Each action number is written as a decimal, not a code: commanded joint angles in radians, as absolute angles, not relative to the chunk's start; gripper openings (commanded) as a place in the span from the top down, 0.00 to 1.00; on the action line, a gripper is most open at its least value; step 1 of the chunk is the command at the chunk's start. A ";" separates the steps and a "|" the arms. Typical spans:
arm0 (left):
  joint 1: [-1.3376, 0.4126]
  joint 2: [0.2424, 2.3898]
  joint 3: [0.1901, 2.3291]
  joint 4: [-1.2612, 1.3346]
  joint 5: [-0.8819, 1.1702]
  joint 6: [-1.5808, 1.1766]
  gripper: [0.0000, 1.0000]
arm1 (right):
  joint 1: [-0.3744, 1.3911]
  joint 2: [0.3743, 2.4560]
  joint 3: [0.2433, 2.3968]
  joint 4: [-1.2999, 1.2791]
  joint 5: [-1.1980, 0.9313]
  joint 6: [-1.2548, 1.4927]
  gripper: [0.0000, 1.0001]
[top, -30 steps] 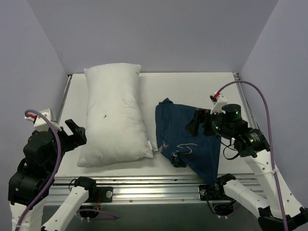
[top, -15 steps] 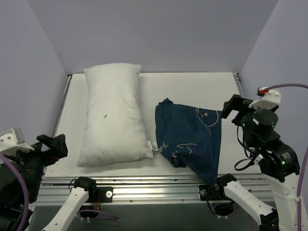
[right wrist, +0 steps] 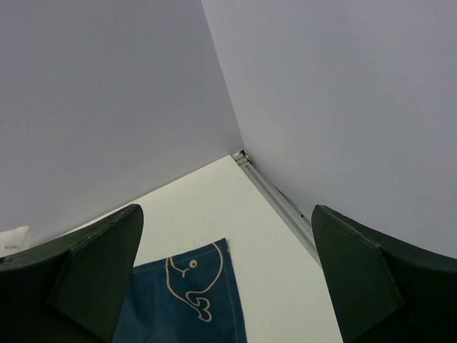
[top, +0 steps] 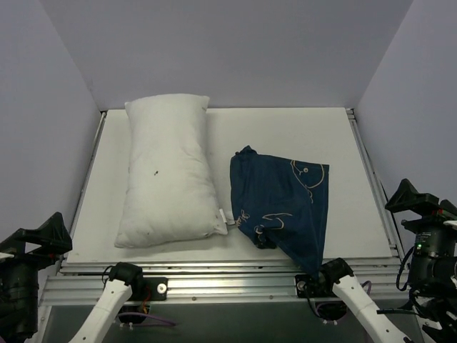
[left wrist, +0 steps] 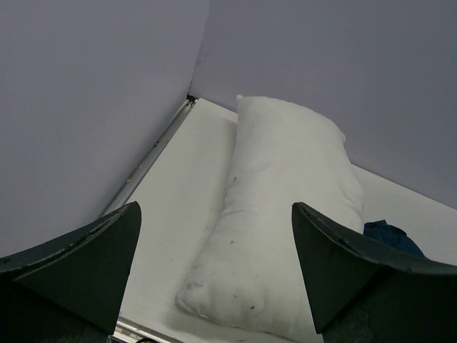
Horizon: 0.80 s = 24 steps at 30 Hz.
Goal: Remove the pillowcase from the pillow
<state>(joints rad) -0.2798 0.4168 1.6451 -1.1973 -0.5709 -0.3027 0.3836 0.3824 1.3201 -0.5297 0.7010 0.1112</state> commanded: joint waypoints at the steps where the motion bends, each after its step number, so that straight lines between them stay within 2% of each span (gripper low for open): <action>1: -0.278 0.391 1.644 -1.117 -0.640 -0.275 0.06 | 0.402 0.335 1.292 -0.437 0.767 0.061 0.00; 24: -0.290 0.336 1.539 -1.072 -0.676 -0.308 0.06 | 0.479 0.305 1.238 -0.426 0.807 0.104 0.00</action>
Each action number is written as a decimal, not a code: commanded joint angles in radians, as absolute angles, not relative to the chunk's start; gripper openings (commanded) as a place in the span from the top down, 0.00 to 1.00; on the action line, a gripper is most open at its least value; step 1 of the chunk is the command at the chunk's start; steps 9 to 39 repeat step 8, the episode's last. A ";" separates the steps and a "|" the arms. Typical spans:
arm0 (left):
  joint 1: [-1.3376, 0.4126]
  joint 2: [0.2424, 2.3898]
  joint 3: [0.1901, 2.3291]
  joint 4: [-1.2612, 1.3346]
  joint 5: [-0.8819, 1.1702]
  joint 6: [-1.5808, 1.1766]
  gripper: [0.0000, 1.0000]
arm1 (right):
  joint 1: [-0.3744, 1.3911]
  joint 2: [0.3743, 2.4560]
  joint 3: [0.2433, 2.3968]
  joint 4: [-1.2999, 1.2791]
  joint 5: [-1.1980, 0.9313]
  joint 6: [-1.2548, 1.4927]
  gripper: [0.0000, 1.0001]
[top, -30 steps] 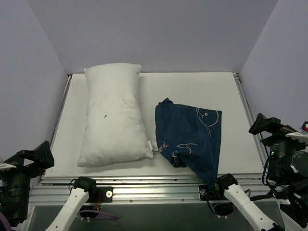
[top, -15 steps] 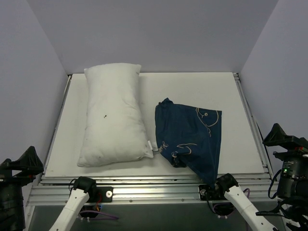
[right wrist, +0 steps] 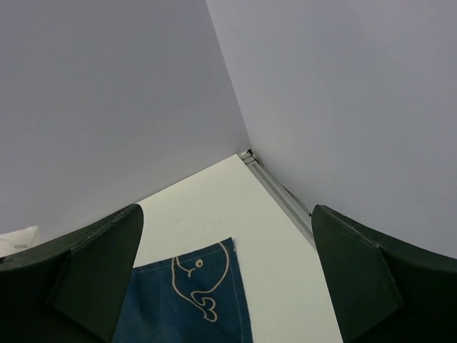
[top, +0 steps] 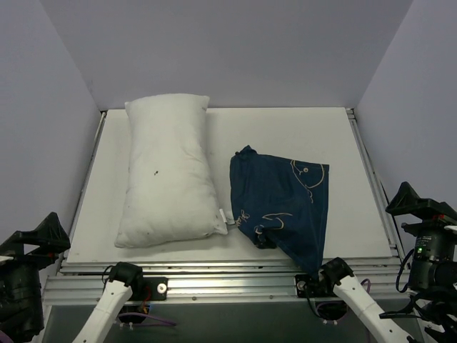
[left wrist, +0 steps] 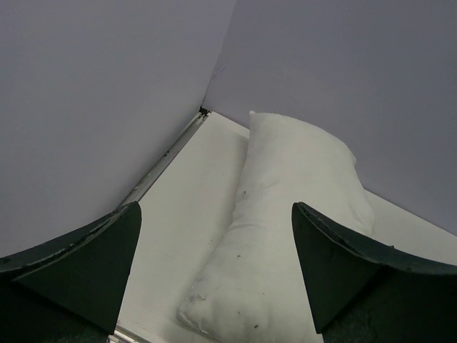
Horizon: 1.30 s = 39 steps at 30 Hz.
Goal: Remove the pillowcase from the pillow
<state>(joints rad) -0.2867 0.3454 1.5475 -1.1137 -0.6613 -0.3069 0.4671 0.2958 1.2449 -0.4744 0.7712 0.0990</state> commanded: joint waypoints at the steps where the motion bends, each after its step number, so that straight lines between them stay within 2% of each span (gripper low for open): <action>1: -0.291 0.336 1.537 -1.072 -0.678 -0.310 0.06 | 0.479 0.305 1.238 -0.426 0.808 0.106 0.00; 39: -0.296 0.337 1.525 -1.072 -0.677 -0.310 0.06 | 0.489 0.307 1.235 -0.423 0.808 0.107 0.00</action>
